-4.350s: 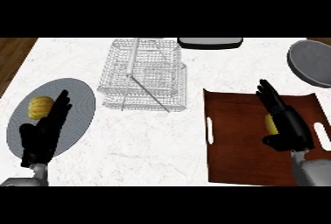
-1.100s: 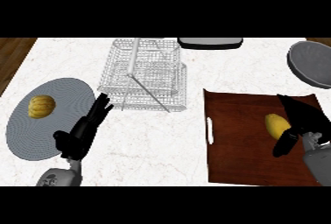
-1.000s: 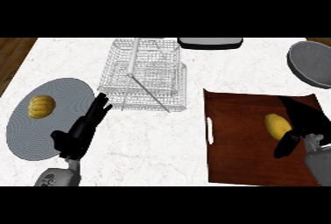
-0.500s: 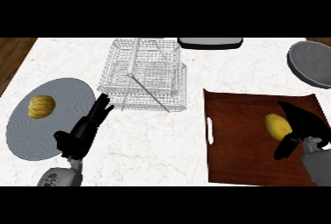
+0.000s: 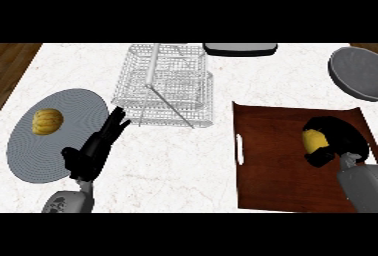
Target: Pick the lemon from the tray and place it in the tiered basket
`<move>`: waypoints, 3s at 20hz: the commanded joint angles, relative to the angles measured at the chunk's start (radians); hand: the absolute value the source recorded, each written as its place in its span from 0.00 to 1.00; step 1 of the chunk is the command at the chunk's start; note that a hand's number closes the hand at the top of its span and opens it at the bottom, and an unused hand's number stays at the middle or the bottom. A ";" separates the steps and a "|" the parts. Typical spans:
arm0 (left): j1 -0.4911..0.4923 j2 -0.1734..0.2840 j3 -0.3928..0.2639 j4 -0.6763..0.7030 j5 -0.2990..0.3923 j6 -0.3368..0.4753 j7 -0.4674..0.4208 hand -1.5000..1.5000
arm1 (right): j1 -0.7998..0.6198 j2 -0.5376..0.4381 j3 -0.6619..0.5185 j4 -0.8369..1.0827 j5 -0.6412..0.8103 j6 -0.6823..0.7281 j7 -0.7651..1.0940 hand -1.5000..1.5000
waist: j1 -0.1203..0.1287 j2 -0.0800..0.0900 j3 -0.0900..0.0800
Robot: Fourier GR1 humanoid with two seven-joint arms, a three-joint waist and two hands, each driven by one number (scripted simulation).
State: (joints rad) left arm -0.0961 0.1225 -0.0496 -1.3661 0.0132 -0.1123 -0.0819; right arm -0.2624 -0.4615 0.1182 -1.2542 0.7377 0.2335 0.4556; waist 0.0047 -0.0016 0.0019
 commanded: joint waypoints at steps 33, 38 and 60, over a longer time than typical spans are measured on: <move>0.003 -0.023 0.021 0.003 -0.035 -0.032 -0.014 0.50 | -0.365 0.195 -0.152 -0.544 -0.175 0.117 0.125 1.00 | -0.003 0.000 -0.003; -0.026 -0.043 0.029 0.026 -0.027 -0.023 -0.001 0.50 | -0.559 0.320 -0.112 -0.482 -0.165 0.081 0.300 1.00 | 0.001 0.001 -0.003; -0.044 -0.051 0.016 0.008 -0.041 -0.041 0.026 0.50 | -1.219 0.461 -0.144 0.608 -0.177 -0.242 0.125 1.00 | 0.046 0.015 -0.004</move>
State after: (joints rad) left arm -0.1217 0.0828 -0.0311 -1.3744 -0.0318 -0.1498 -0.0635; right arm -1.4019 -0.0042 -0.0241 -0.8027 0.5959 0.0395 0.6287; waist 0.0432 0.0094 0.0005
